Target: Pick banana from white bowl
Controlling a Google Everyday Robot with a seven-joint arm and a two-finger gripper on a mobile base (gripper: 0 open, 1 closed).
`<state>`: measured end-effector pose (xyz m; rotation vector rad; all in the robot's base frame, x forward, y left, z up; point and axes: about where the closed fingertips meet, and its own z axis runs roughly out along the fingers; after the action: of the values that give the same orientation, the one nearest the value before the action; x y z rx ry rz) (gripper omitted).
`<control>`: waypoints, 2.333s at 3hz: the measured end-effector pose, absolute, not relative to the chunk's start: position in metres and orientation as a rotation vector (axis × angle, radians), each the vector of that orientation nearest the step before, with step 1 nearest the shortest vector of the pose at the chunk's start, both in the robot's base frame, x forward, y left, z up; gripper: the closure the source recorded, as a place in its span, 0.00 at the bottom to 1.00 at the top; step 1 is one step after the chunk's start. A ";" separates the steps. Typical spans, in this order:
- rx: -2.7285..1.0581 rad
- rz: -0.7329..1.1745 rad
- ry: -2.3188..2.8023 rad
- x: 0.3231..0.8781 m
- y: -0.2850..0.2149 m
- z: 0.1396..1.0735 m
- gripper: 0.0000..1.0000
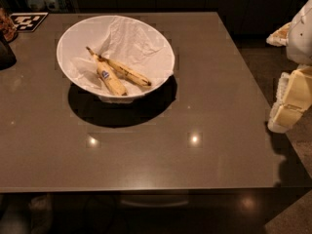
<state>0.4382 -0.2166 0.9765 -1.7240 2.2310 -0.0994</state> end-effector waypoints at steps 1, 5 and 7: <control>-1.724 -0.099 2.231 0.438 -0.217 0.976 0.00; -1.836 -0.060 2.204 0.491 -0.157 0.992 0.00; -1.798 0.060 2.130 0.561 -0.086 0.998 0.00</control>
Offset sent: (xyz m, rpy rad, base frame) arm 0.0125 0.0075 0.0035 0.0068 0.0380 -0.0281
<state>0.5613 -0.0856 0.9982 -1.7983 2.1296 0.0601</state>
